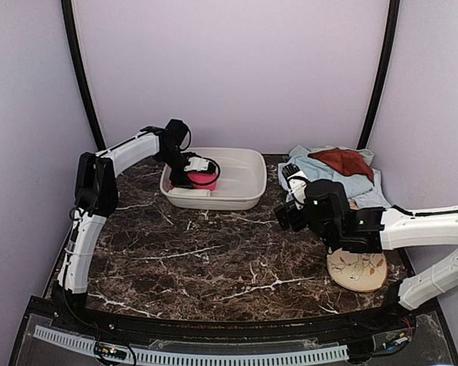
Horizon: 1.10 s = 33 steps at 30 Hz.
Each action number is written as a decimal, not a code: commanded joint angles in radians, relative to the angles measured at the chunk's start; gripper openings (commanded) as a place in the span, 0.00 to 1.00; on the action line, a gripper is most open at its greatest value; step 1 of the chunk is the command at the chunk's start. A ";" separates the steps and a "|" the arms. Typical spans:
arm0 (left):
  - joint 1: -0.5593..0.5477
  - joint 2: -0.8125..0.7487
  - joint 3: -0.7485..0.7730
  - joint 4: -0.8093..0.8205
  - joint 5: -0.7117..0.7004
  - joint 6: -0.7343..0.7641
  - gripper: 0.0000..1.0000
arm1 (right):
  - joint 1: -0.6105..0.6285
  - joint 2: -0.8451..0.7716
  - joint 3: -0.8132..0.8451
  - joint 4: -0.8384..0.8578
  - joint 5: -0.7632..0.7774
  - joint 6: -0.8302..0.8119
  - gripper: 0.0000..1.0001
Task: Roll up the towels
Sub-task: Place the towel in the bin, then adjust the towel in the bin.
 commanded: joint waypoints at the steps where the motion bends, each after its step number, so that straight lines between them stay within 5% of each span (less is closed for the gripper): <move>1: 0.014 -0.053 0.062 -0.077 0.021 -0.026 0.79 | -0.007 -0.019 0.028 -0.017 0.003 0.021 1.00; 9: 0.034 -0.093 0.131 -0.070 0.070 -0.059 0.89 | -0.007 -0.027 0.035 -0.025 0.008 0.012 1.00; 16: 0.024 -0.104 0.095 0.036 0.164 -0.237 0.93 | -0.008 -0.022 0.025 -0.030 0.000 0.022 1.00; 20: 0.010 -0.084 0.024 0.309 0.078 -0.445 0.90 | -0.009 -0.013 0.017 -0.020 -0.007 0.037 1.00; 24: -0.043 -0.003 -0.002 0.492 -0.206 -0.435 0.85 | -0.007 0.003 0.015 -0.015 -0.018 0.048 1.00; 33: -0.048 0.110 0.042 0.377 -0.250 -0.340 0.82 | -0.008 -0.020 -0.015 -0.019 -0.025 0.075 1.00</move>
